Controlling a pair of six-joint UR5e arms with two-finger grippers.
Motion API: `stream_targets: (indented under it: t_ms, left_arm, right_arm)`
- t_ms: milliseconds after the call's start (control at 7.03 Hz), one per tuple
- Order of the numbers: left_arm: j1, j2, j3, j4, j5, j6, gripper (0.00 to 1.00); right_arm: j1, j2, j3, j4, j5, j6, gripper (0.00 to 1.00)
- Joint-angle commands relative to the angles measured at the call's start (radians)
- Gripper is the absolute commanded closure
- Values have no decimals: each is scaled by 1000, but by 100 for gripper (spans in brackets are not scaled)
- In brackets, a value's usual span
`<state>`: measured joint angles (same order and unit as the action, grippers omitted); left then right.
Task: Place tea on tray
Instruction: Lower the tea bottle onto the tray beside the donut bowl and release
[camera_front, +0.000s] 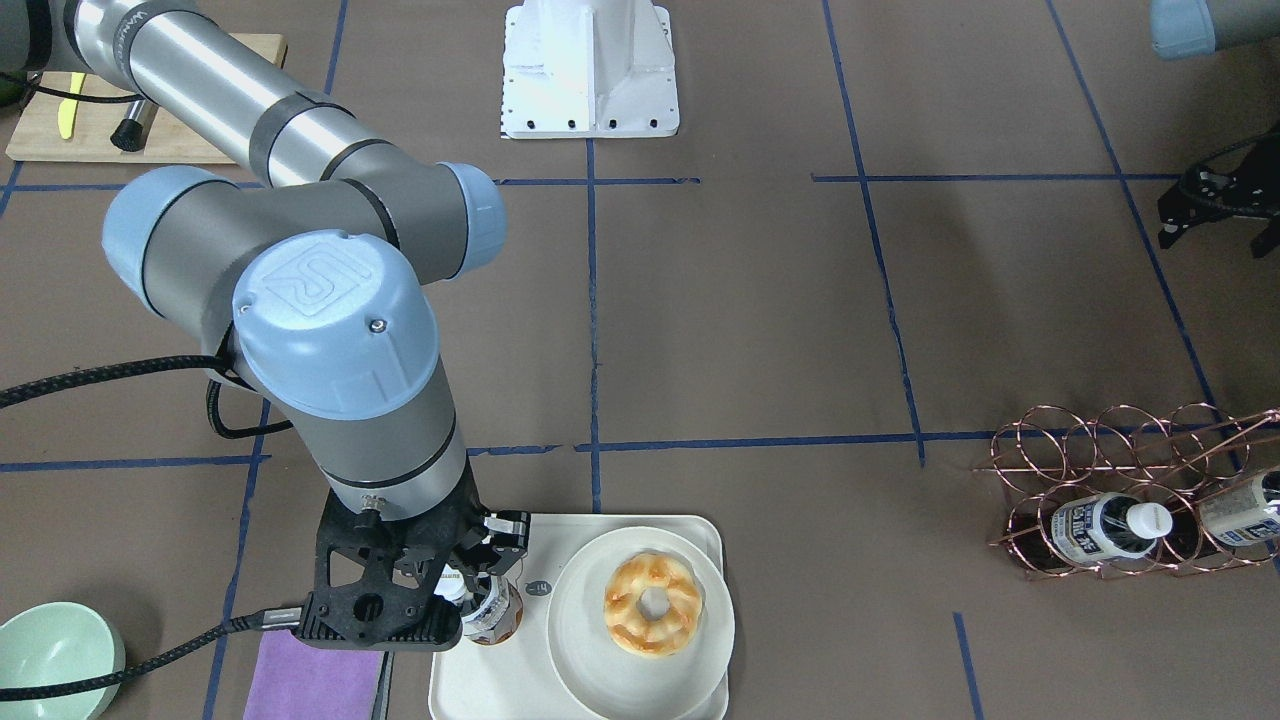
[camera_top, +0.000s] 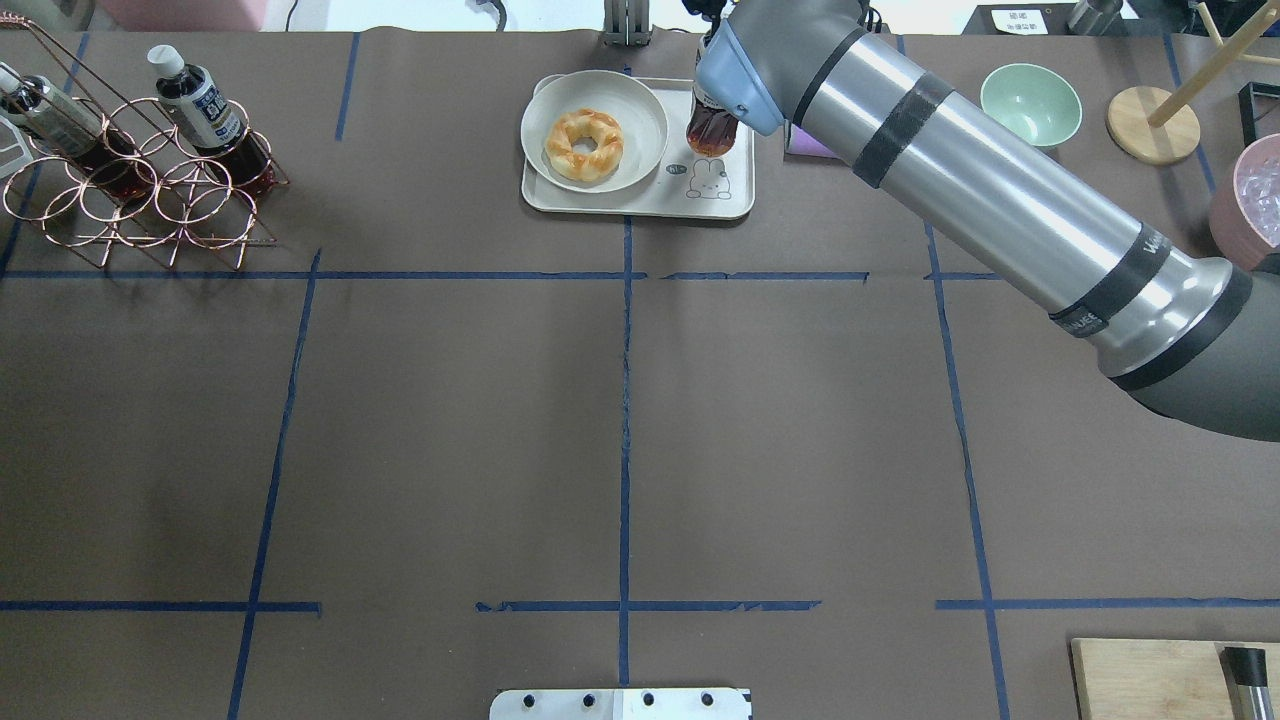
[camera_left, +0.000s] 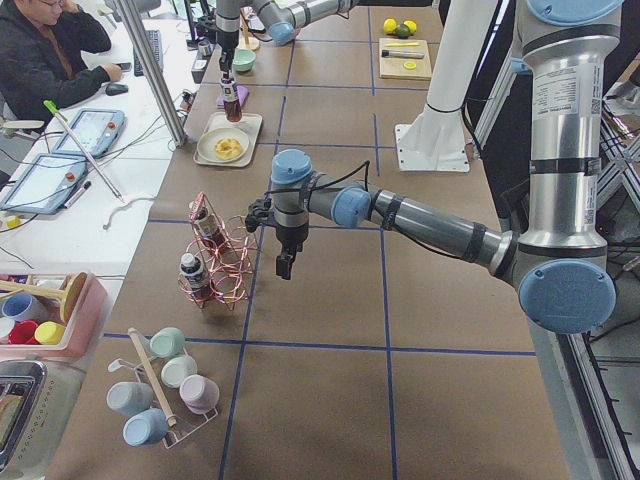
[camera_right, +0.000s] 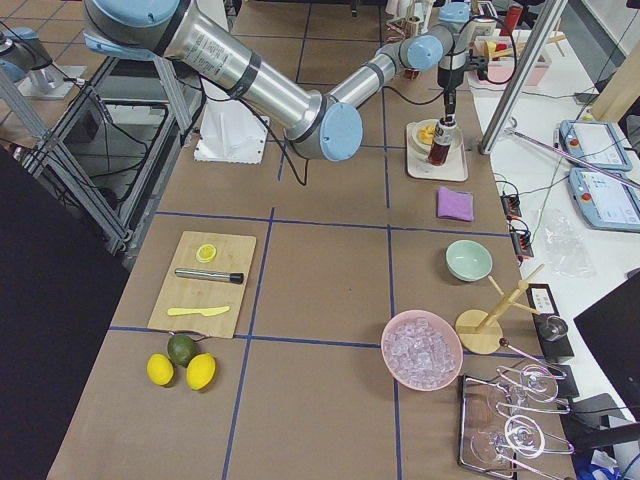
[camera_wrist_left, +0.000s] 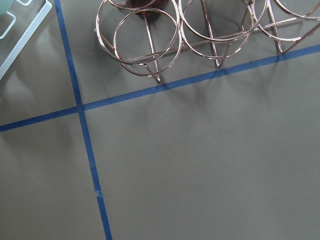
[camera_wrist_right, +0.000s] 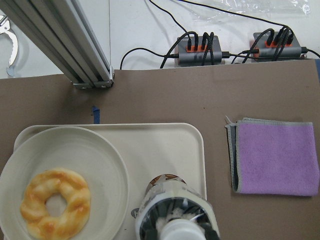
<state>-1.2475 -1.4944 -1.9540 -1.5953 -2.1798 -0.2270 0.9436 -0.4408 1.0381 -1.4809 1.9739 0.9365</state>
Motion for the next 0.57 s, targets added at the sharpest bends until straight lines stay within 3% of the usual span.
stream_targets:
  t_ms: [0, 427]
  left_arm:
    - [-6, -6, 0, 0, 0, 0, 0]
    - [-6, -6, 0, 0, 2, 0, 0]
  right_arm:
    - [-8, -2, -13, 34, -7, -1, 100]
    - [-13, -9, -13, 36, -21, -1, 99]
